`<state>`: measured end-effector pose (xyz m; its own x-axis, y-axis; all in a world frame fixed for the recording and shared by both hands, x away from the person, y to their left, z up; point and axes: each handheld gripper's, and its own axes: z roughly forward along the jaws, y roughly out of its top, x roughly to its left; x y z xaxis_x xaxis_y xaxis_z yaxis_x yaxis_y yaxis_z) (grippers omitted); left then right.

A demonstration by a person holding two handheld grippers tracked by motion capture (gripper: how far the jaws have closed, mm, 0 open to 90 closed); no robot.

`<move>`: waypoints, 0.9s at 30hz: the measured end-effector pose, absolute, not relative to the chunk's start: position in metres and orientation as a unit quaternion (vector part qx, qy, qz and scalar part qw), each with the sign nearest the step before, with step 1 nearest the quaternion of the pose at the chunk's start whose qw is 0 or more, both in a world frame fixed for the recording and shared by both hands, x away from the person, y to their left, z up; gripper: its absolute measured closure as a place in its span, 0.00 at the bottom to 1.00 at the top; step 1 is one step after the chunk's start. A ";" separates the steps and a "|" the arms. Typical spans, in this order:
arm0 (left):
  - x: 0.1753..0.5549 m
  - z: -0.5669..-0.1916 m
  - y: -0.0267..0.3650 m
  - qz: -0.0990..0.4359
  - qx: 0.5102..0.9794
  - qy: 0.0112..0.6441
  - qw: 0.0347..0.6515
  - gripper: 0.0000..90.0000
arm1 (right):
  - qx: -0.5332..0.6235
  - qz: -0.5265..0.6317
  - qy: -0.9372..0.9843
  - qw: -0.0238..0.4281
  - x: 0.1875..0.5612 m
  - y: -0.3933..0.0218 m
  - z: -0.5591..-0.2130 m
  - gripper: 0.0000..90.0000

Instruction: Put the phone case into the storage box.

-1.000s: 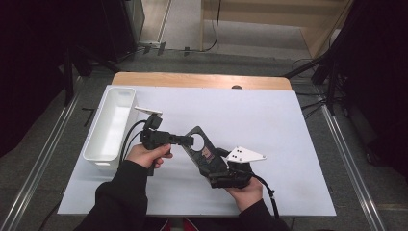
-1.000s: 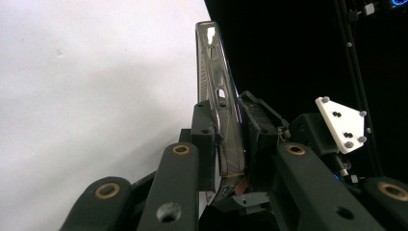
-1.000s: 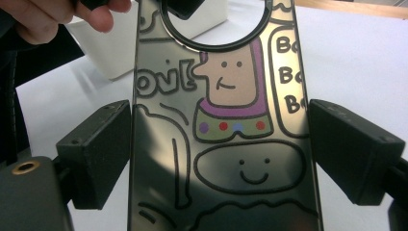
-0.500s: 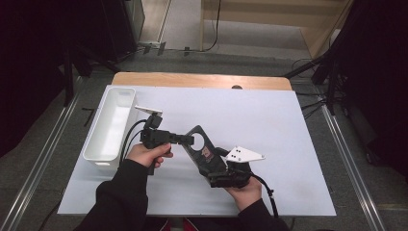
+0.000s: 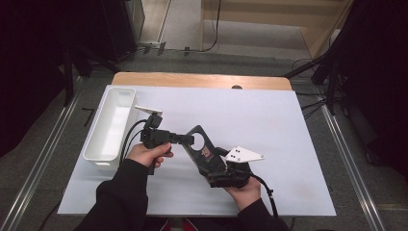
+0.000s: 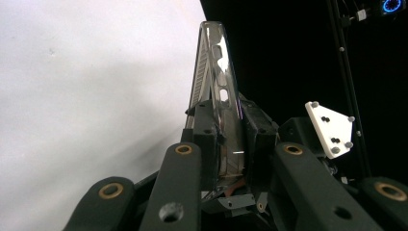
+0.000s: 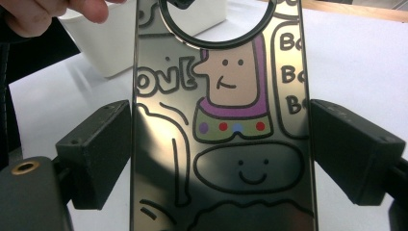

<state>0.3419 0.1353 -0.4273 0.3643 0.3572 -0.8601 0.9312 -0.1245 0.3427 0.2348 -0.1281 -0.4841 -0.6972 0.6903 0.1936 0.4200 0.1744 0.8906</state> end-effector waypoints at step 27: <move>0.342 -0.425 0.136 -0.308 0.686 0.467 0.466 0.88 | 0.352 0.533 0.763 0.101 0.237 -0.128 -0.483 0.01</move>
<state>0.3416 0.1359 -0.4251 0.3746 0.3533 -0.8572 0.9271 -0.1291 0.3520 0.2369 -0.1284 -0.4831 -0.7320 0.6441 0.2220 0.4294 0.1831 0.8844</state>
